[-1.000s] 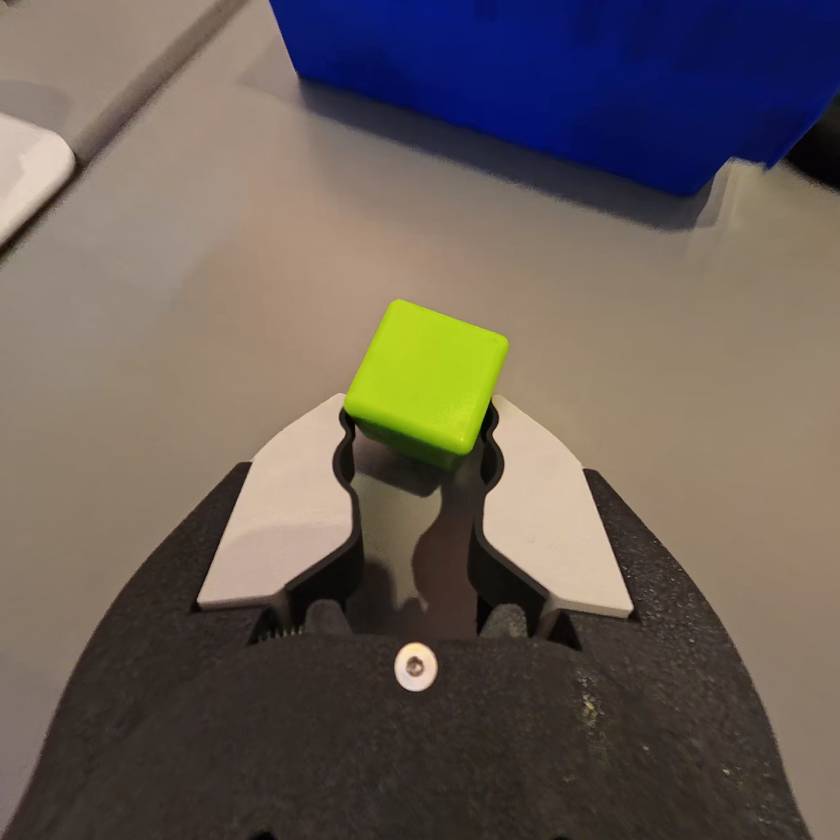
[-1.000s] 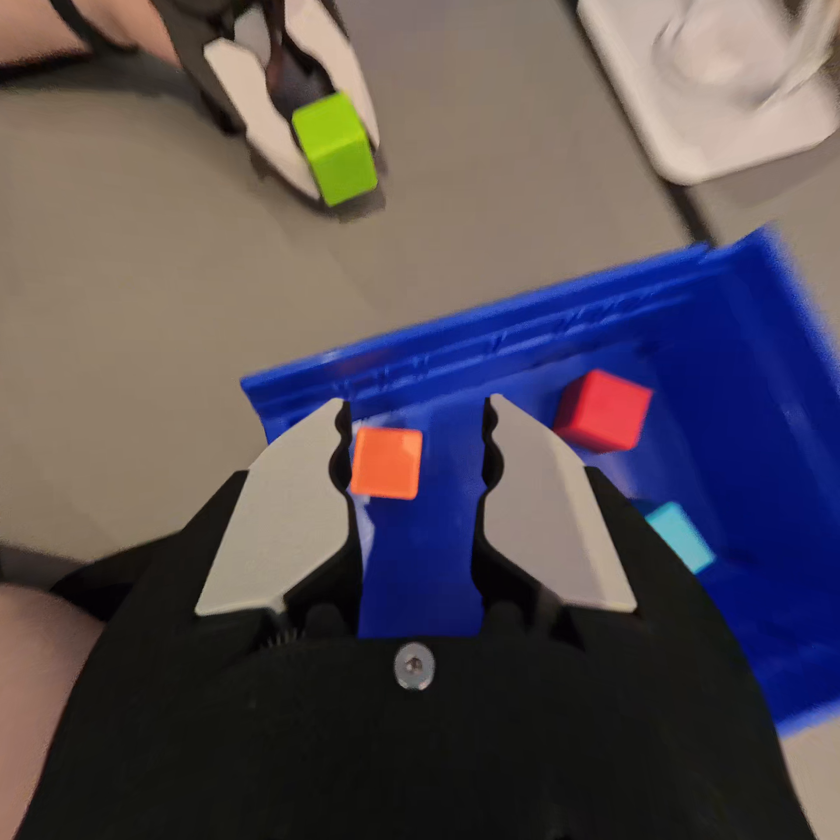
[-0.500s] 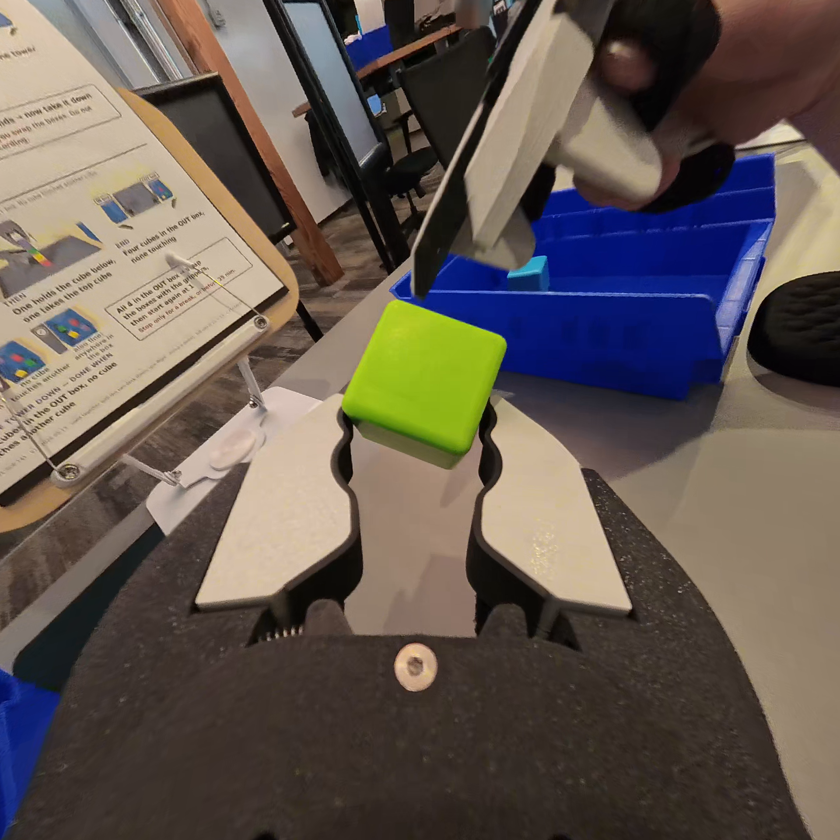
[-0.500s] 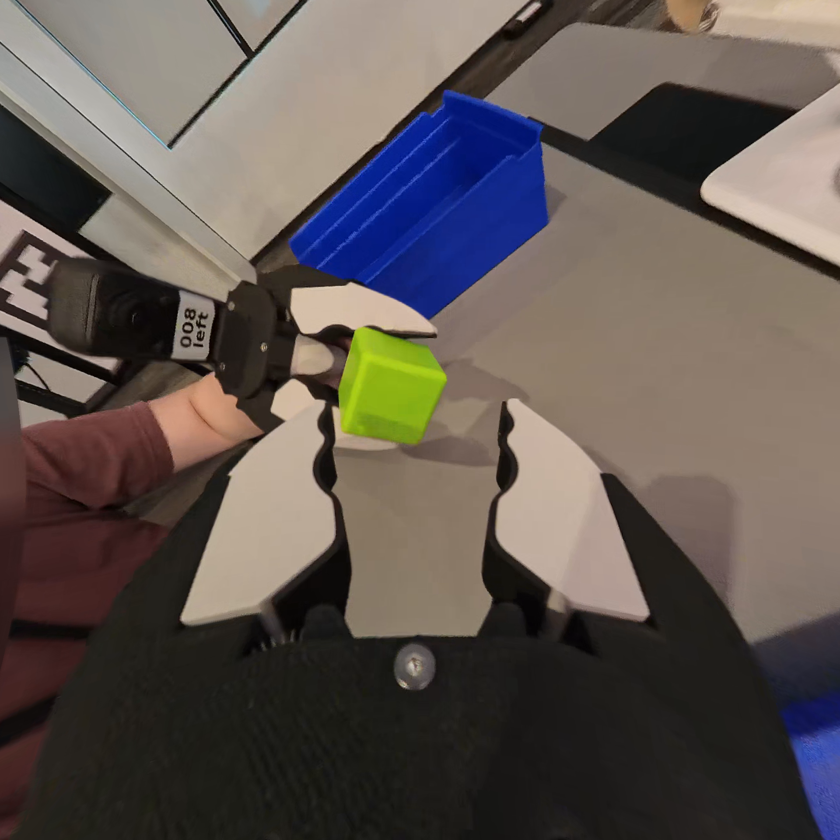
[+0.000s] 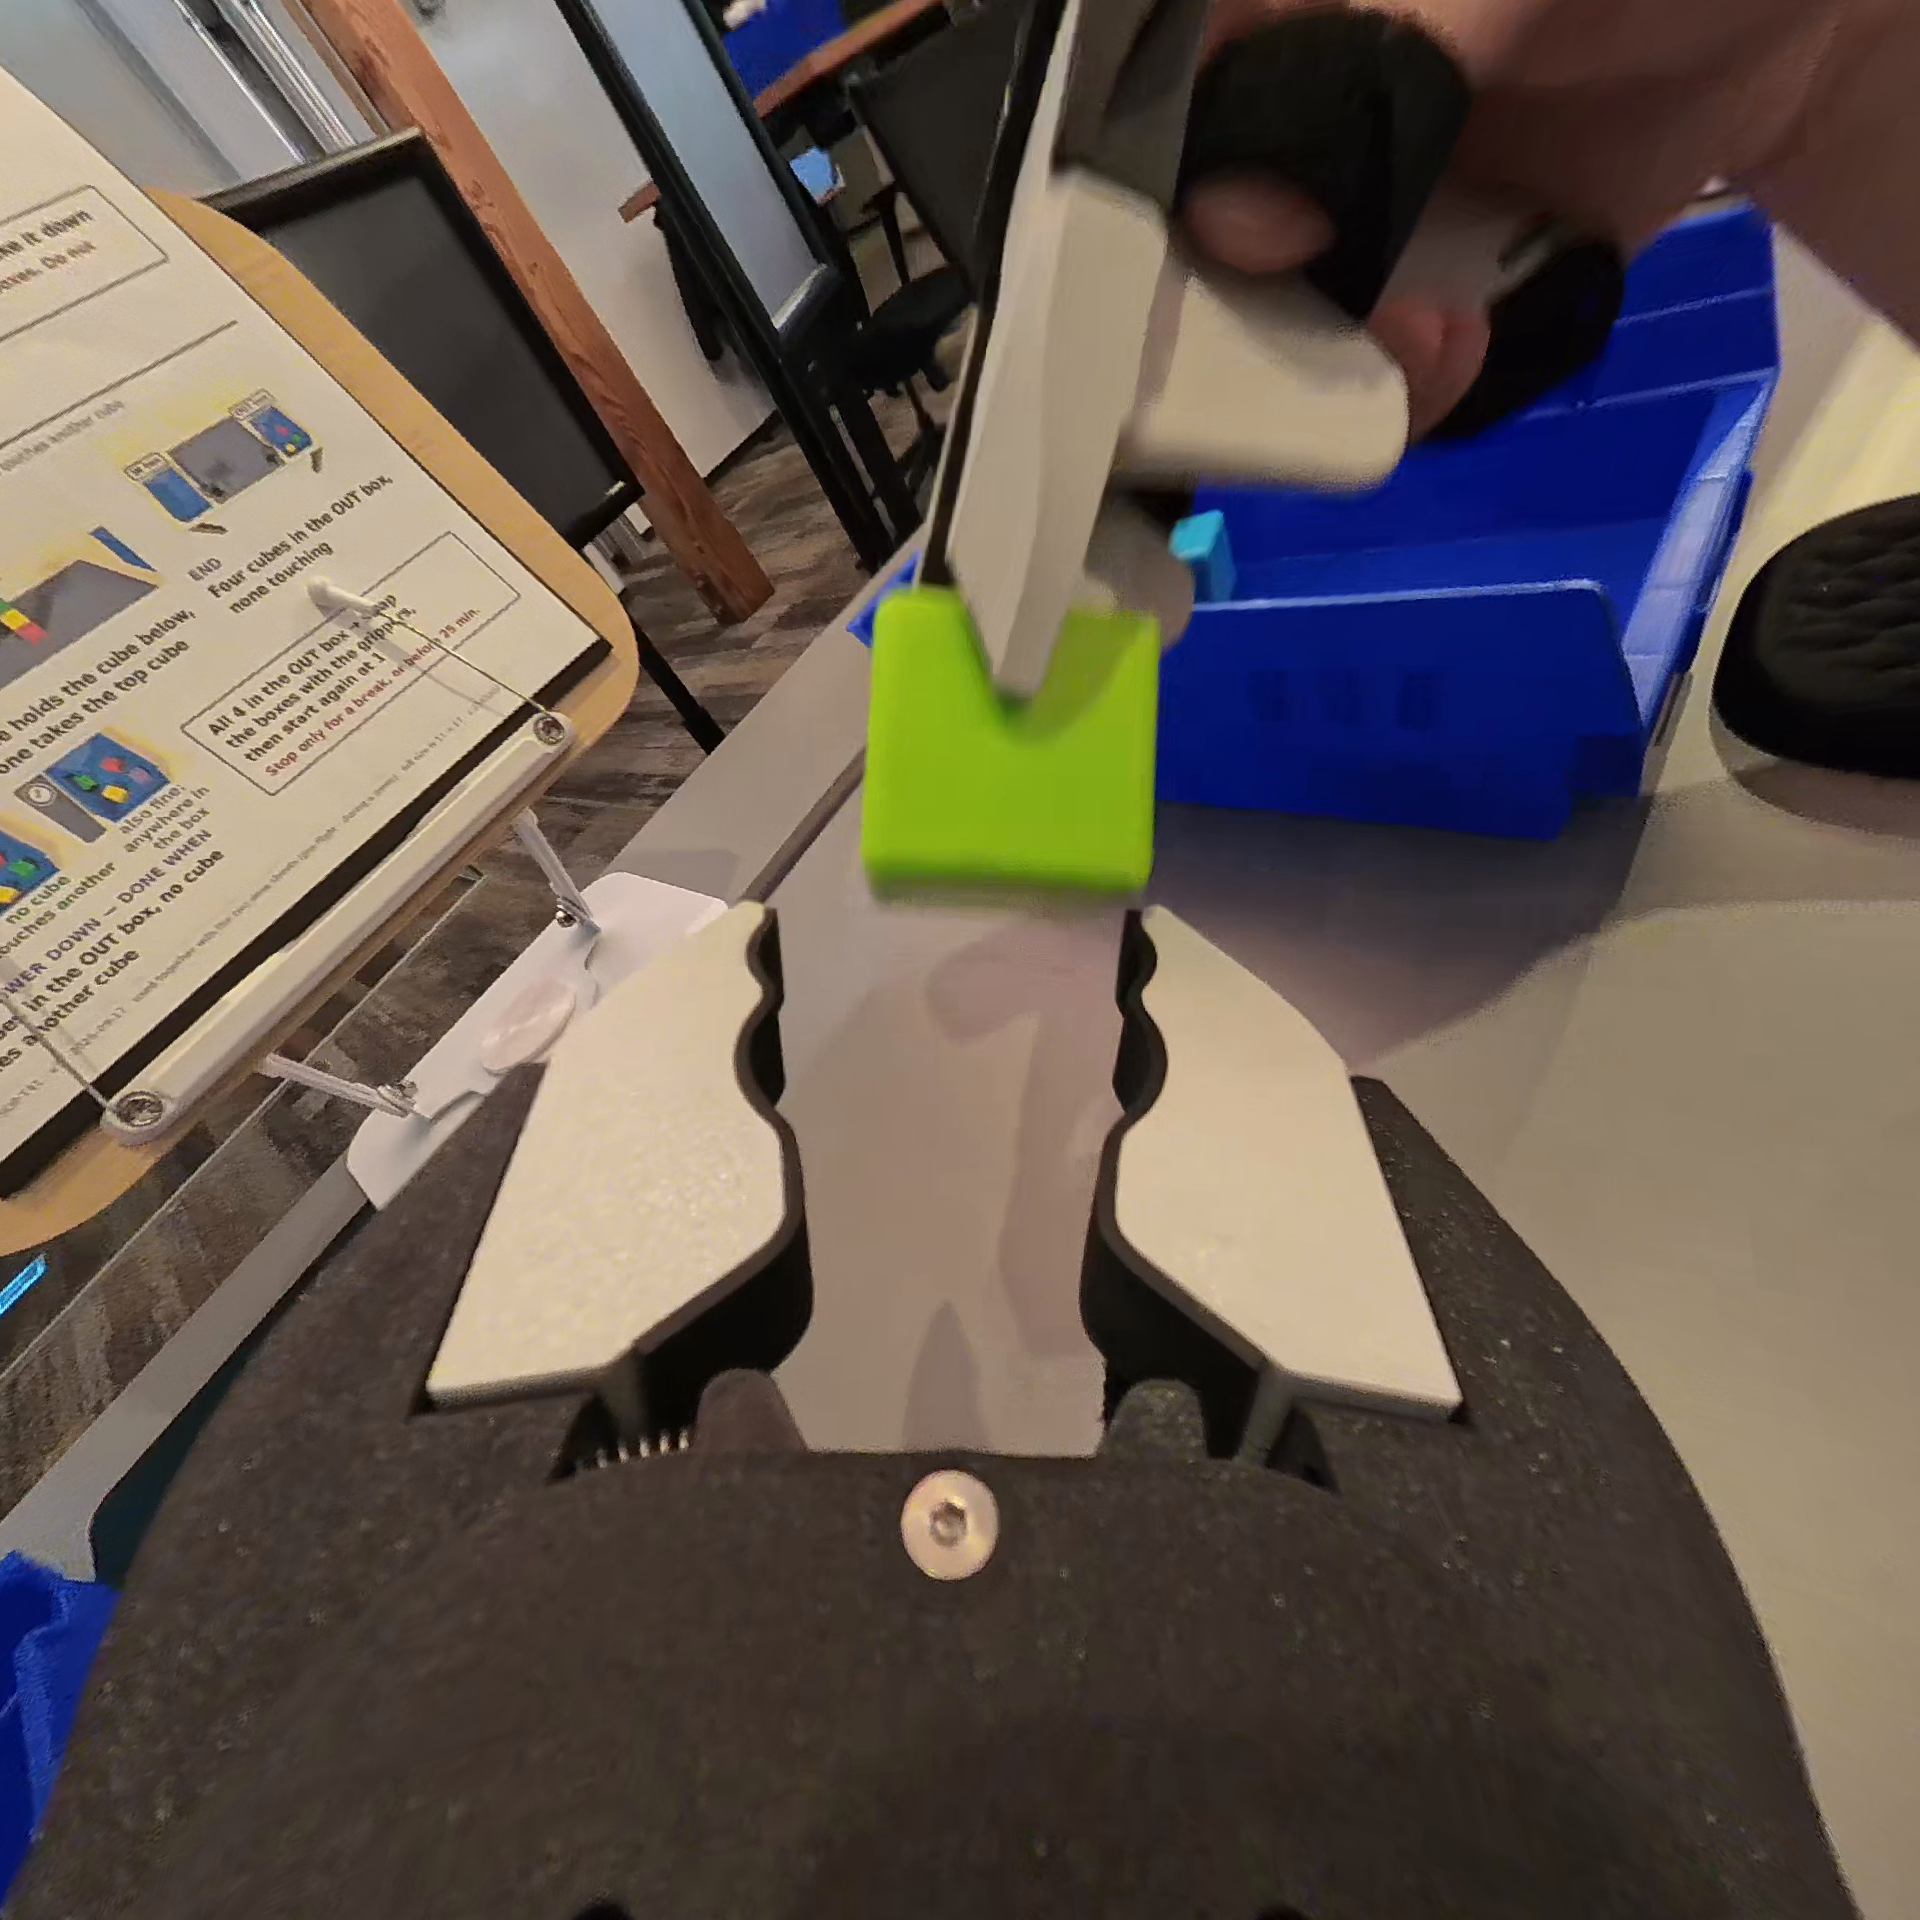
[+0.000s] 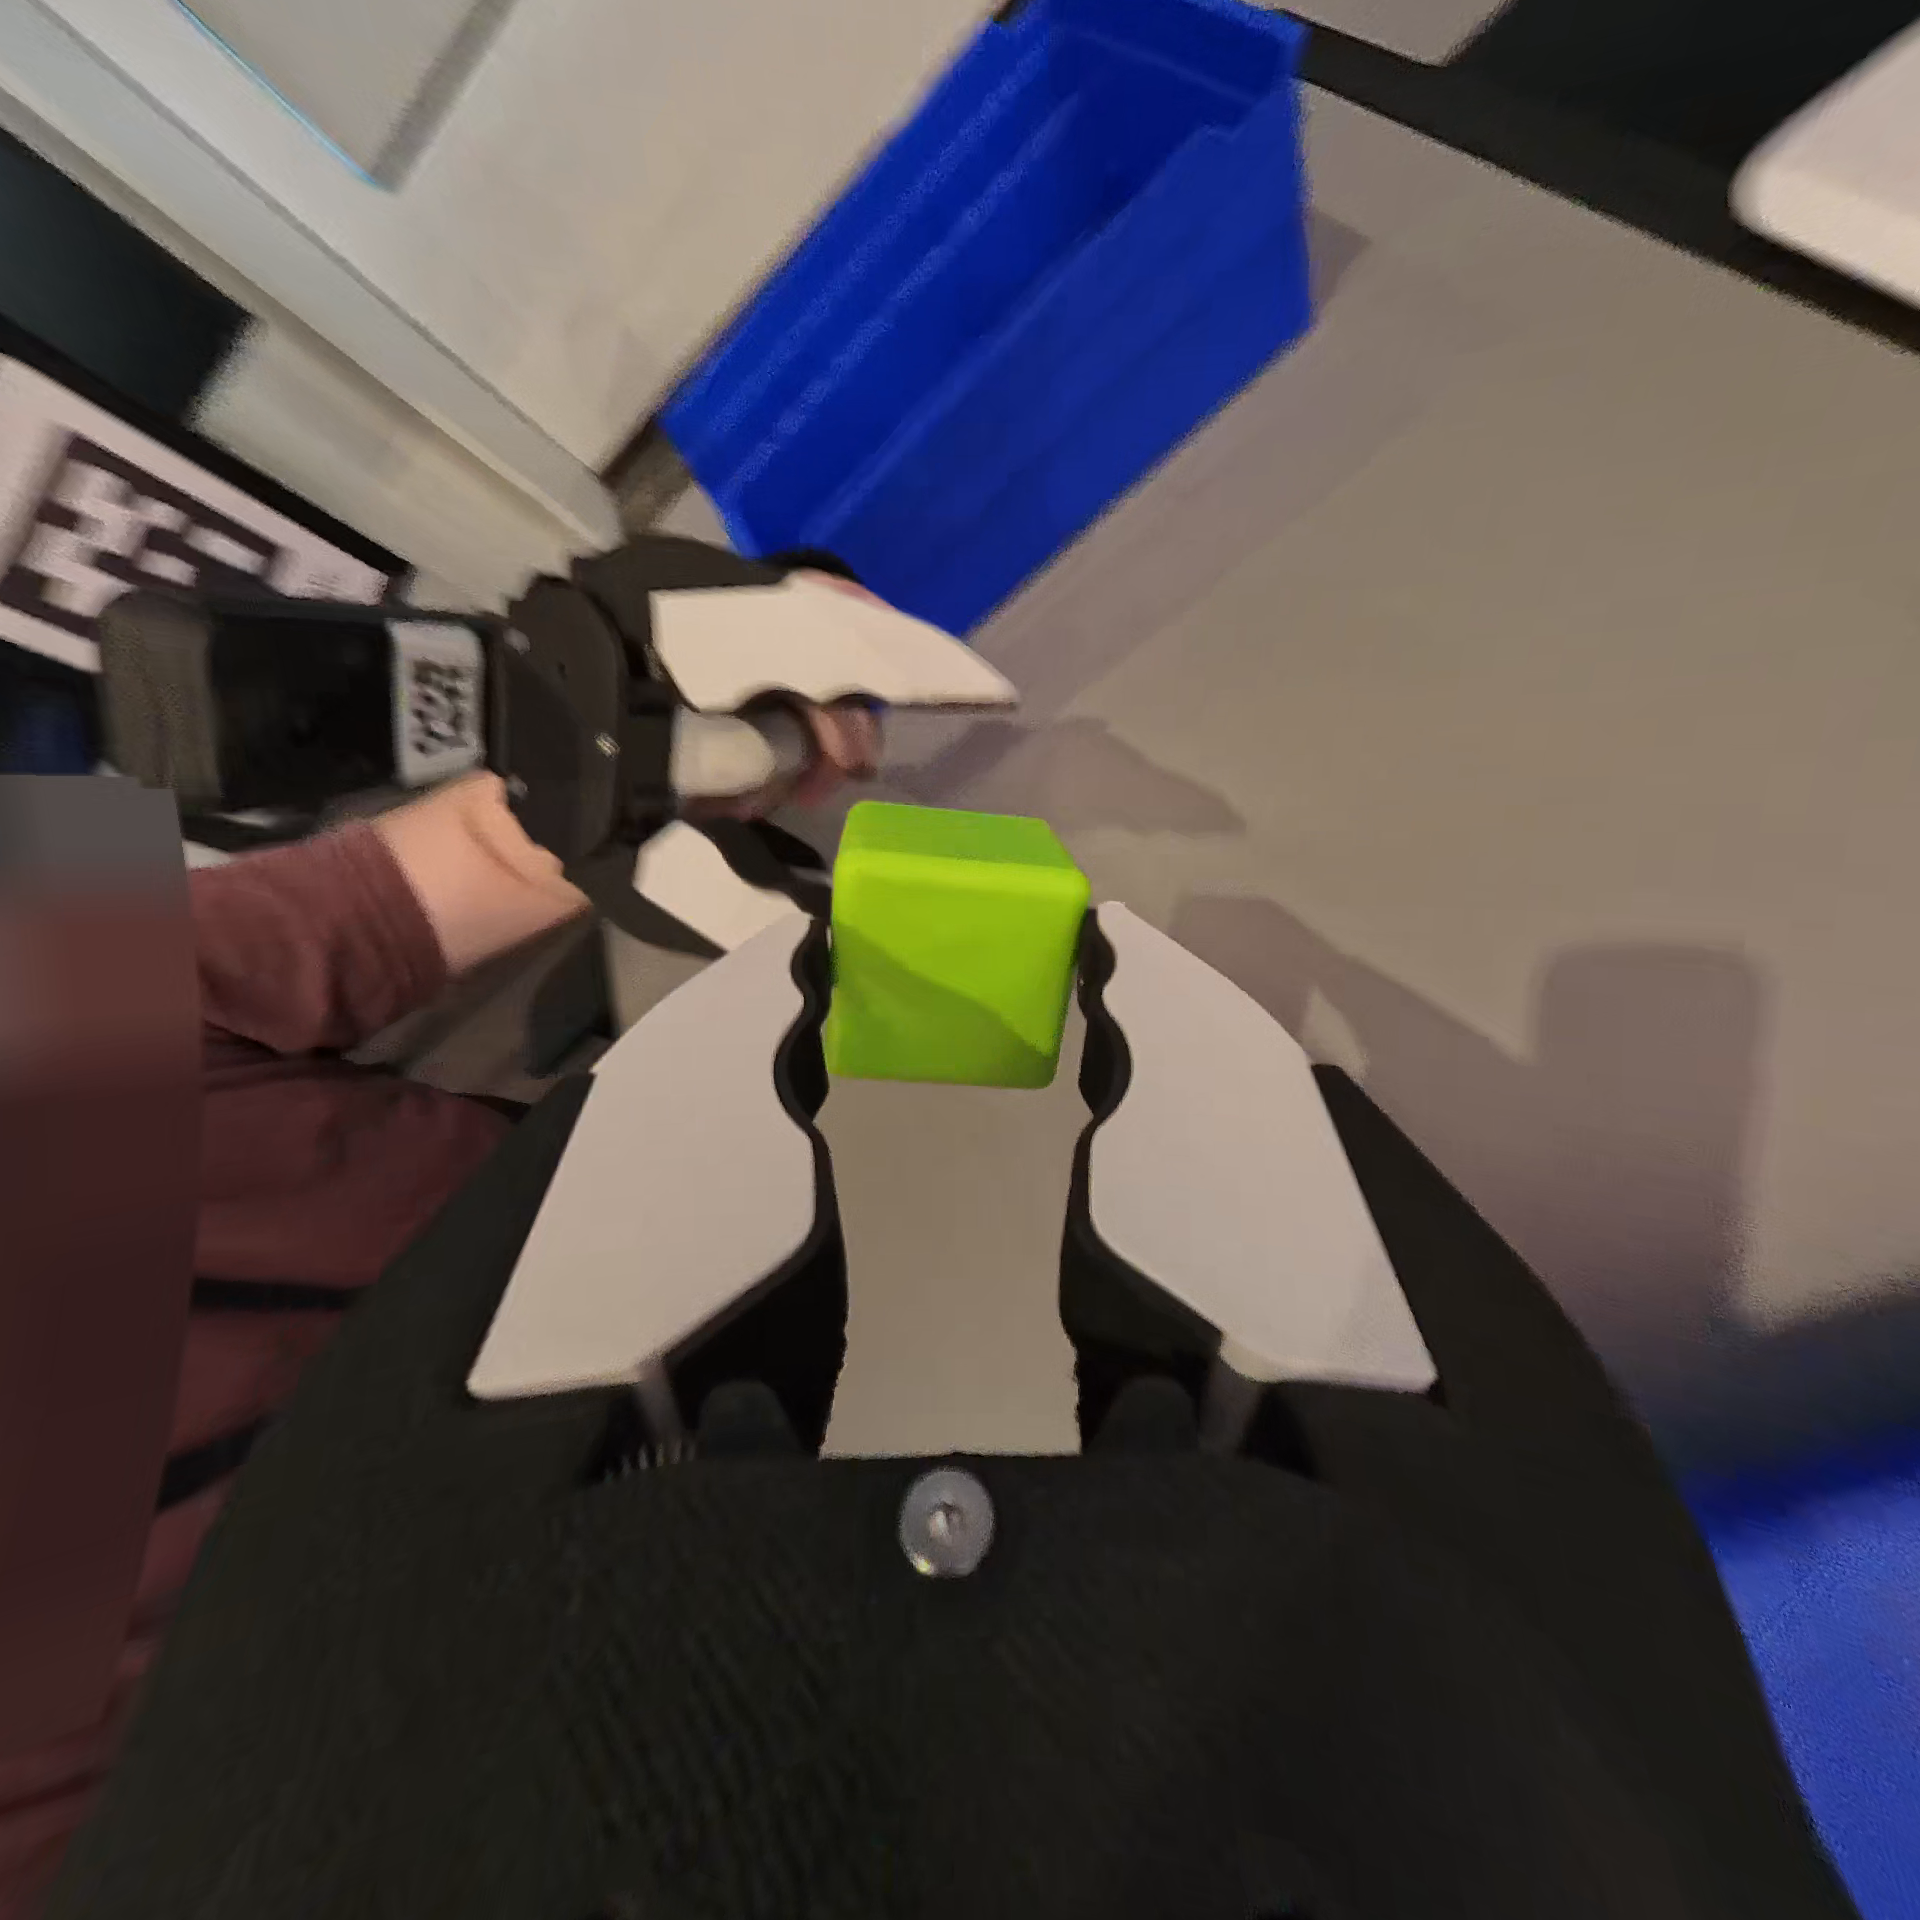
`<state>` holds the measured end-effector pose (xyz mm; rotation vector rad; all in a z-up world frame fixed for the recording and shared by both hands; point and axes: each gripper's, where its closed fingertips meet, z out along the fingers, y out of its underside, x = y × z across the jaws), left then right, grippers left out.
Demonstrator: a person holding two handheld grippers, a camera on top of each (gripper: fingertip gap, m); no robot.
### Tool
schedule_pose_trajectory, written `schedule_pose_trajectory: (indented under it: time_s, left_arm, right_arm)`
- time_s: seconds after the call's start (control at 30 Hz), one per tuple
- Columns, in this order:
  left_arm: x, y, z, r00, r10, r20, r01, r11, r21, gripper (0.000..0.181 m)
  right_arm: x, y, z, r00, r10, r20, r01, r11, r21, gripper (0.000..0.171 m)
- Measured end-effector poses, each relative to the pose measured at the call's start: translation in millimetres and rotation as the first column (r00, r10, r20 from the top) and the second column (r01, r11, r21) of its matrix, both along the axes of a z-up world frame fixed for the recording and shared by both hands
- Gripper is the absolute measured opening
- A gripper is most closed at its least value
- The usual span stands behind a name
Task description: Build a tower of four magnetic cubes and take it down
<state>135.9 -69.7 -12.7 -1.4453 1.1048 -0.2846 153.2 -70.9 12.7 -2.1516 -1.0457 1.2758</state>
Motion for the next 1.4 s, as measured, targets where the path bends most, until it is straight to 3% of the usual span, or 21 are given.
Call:
schedule_pose_trajectory:
  time_s: [0.1, 0.13, 0.2, 0.27, 0.3, 0.43, 0.7, 0.77, 0.87, 0.97, 1.1, 1.17, 1.3, 1.4]
  left_arm:
    - [0.7, -1.5, -2.7, 1.000, -0.005, -0.013, 0.005, 1.000, -0.028, 0.060]
    - [0.6, -1.6, -3.8, 1.000, -0.008, -0.018, 0.007, 0.999, -0.046, 0.059]
    - [0.0, -1.1, -5.1, 1.000, -0.010, -0.023, 0.008, 0.997, -0.082, 0.060]
    - [-0.6, -1.0, -4.5, 1.000, -0.014, -0.018, 0.012, 0.995, -0.104, 0.060]
    - [-0.7, -1.5, -4.5, 1.000, -0.020, -0.021, 0.017, 0.994, -0.111, 0.060]
    - [-4.4, -1.4, -0.1, 1.000, -0.014, -0.027, 0.011, 0.994, -0.106, 0.059]
    - [-16.7, 4.3, 10.8, 1.000, 0.016, -0.008, -0.017, 0.994, -0.110, 0.061]
    - [-24.4, 8.0, 18.2, 0.999, 0.046, -0.002, -0.046, 0.993, -0.106, 0.065]
    - [-47.7, 14.9, 42.3, 0.993, 0.114, 0.018, -0.112, 0.990, -0.085, 0.066]
    - [-98.0, 28.7, 68.0, 0.964, 0.265, 0.008, -0.263, 0.959, -0.101, 0.065]
    - [-198.3, 41.1, 83.5, 0.858, 0.512, -0.038, -0.508, 0.836, -0.207, 0.069]
    - [-256.6, 43.1, 82.4, 0.770, 0.634, -0.071, -0.629, 0.736, -0.252, 0.071]
    - [-375.3, 38.6, 66.4, 0.522, 0.840, -0.144, -0.834, 0.469, -0.290, 0.069]
    - [-420.6, 32.1, 36.4, 0.459, 0.865, -0.202, -0.844, 0.353, -0.404, 0.069]
  right_arm:
    - [76.7, 15.2, -9.9, 0.947, -0.172, 0.270, 0.134, 0.979, 0.154, 0.047]
    - [112.9, 20.1, -20.8, 0.884, -0.259, 0.390, 0.201, 0.962, 0.184, 0.047]
    - [191.5, 22.6, -50.7, 0.662, -0.387, 0.642, 0.333, 0.919, 0.211, 0.047]
    - [246.5, 13.5, -80.6, 0.478, -0.368, 0.797, 0.426, 0.891, 0.156, 0.047]
    - [259.5, 8.8, -94.4, 0.448, -0.325, 0.833, 0.455, 0.885, 0.100, 0.047]
    - [282.4, 5.4, -126.1, 0.389, -0.218, 0.895, 0.477, 0.879, 0.007, 0.047]
    - [296.0, -0.4, -141.7, 0.313, -0.157, 0.937, 0.490, 0.871, -0.018, 0.047]
    - [292.5, 1.9, -133.7, 0.346, -0.198, 0.917, 0.495, 0.869, 0.001, 0.047]
    - [295.2, 18.8, -100.8, 0.363, -0.379, 0.851, 0.496, 0.852, 0.168, 0.047]
    - [311.2, 42.8, -54.8, 0.340, -0.633, 0.695, 0.555, 0.732, 0.395, 0.051]
    - [345.2, 60.9, -42.5, 0.279, -0.782, 0.557, 0.707, 0.560, 0.432, 0.055]
    - [357.9, 59.2, -59.9, 0.266, -0.758, 0.595, 0.736, 0.558, 0.383, 0.056]
    - [359.8, 54.8, -96.2, 0.319, -0.672, 0.669, 0.758, 0.604, 0.245, 0.057]
    - [358.4, 55.7, -112.6, 0.330, -0.633, 0.701, 0.762, 0.616, 0.197, 0.051]
